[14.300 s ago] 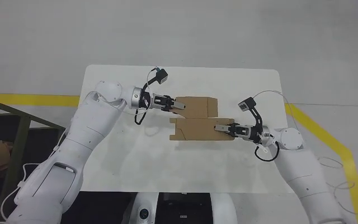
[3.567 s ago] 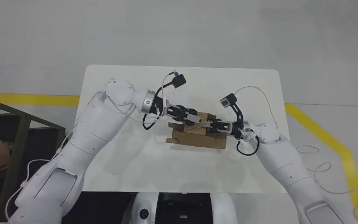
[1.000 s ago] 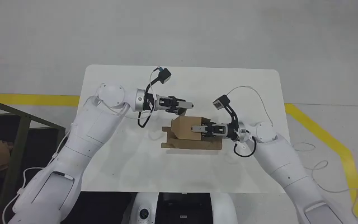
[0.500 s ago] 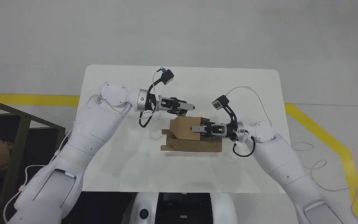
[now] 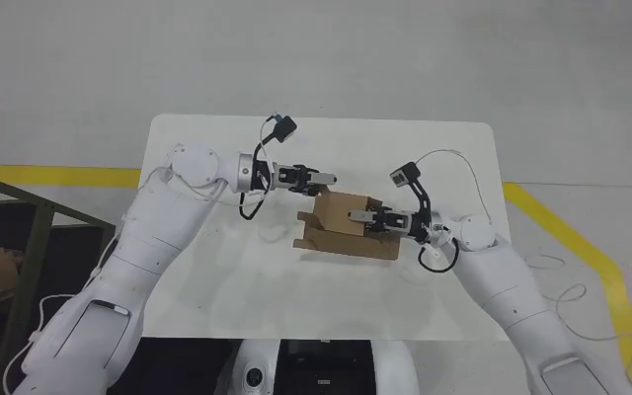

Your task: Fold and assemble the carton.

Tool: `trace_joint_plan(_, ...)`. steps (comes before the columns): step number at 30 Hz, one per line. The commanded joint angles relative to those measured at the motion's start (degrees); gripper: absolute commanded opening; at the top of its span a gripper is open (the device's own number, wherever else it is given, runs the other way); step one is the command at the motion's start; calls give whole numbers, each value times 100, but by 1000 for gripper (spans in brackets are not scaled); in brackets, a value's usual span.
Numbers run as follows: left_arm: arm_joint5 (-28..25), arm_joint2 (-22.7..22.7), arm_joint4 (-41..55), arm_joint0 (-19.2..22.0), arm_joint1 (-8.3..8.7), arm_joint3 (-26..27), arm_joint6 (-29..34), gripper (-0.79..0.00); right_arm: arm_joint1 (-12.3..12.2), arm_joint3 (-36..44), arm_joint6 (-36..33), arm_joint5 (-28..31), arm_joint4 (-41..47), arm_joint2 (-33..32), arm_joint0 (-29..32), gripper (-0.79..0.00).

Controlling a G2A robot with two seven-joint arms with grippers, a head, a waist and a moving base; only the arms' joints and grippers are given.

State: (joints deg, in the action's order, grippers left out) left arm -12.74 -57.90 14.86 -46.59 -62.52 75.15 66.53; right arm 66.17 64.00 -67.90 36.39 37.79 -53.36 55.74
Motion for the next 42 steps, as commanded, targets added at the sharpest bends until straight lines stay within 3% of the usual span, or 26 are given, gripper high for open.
trace_joint_plan(1,25,-47,-39,-54,18,93,-41,0,-7,-13,18,18,-18,-36,12,-785)
trace_joint_plan(14,-34,-184,111,-280,58,556,-94,0,22,-70,460,62,-126,-190,62,-785)
trace_joint_plan(27,-183,130,334,-161,-42,460,2,0,74,-105,794,-23,-43,-311,103,-785)
trace_joint_plan(42,-205,102,511,-174,-47,482,134,0,146,-244,1264,-154,-17,-443,124,-785)
